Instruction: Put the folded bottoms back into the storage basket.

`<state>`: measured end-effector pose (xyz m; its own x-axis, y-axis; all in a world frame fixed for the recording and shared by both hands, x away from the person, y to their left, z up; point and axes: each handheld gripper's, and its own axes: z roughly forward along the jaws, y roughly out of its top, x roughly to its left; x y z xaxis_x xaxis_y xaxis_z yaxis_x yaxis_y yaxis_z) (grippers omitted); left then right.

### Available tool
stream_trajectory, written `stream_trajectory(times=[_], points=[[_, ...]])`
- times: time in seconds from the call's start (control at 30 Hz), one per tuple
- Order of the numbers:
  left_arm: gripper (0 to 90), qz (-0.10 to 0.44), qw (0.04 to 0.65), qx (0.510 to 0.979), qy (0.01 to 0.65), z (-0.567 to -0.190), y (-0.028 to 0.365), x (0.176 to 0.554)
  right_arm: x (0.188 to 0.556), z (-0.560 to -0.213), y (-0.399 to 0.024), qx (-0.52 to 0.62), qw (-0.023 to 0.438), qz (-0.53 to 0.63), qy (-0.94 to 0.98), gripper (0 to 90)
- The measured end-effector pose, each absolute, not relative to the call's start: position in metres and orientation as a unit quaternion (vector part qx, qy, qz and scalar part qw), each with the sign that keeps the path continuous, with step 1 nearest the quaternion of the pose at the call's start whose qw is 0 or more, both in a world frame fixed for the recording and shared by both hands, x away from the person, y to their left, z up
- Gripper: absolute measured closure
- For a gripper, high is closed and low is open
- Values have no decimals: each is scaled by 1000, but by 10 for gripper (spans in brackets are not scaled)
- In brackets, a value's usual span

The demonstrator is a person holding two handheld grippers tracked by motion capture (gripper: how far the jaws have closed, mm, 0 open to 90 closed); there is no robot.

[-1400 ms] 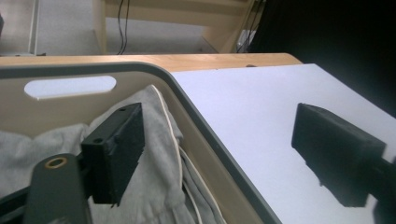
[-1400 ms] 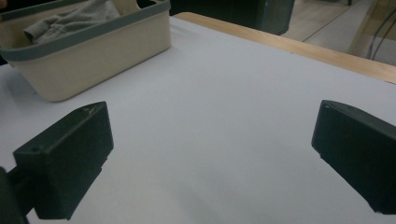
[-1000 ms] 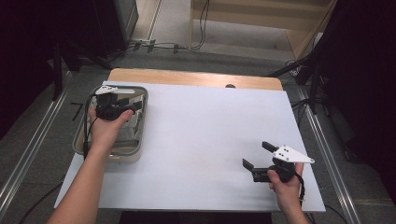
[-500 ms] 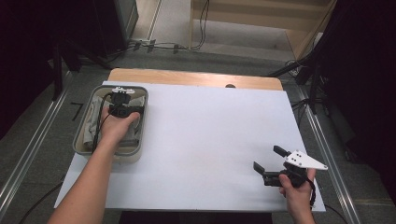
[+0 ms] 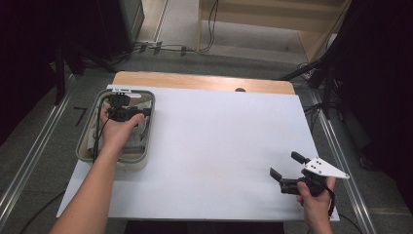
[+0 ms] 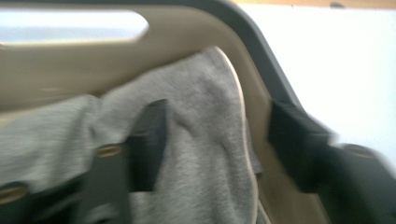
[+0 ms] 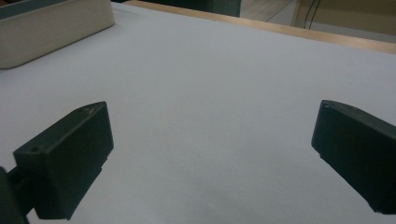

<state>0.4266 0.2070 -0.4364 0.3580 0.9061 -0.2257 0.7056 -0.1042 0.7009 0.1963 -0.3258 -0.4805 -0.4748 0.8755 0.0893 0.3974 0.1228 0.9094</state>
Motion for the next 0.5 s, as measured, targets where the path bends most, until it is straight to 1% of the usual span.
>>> stream_trajectory(times=[0.1,0.17,0.2,0.3,0.4,0.5], points=[[178,134,419,714,544,-425,211,418,197,-481,-329,452,246,488,705,0],[133,137,446,708,530,-417,213,410,197,-480,-331,452,248,488,704,0],[131,138,457,709,519,-414,212,406,197,-480,-331,453,247,488,703,0],[33,128,484,711,493,-407,211,395,198,-481,-334,455,247,488,703,0],[0,126,506,713,469,-403,208,382,198,-481,-336,457,248,488,701,0],[0,129,525,712,448,-400,206,367,197,-481,-338,457,248,489,700,0]])
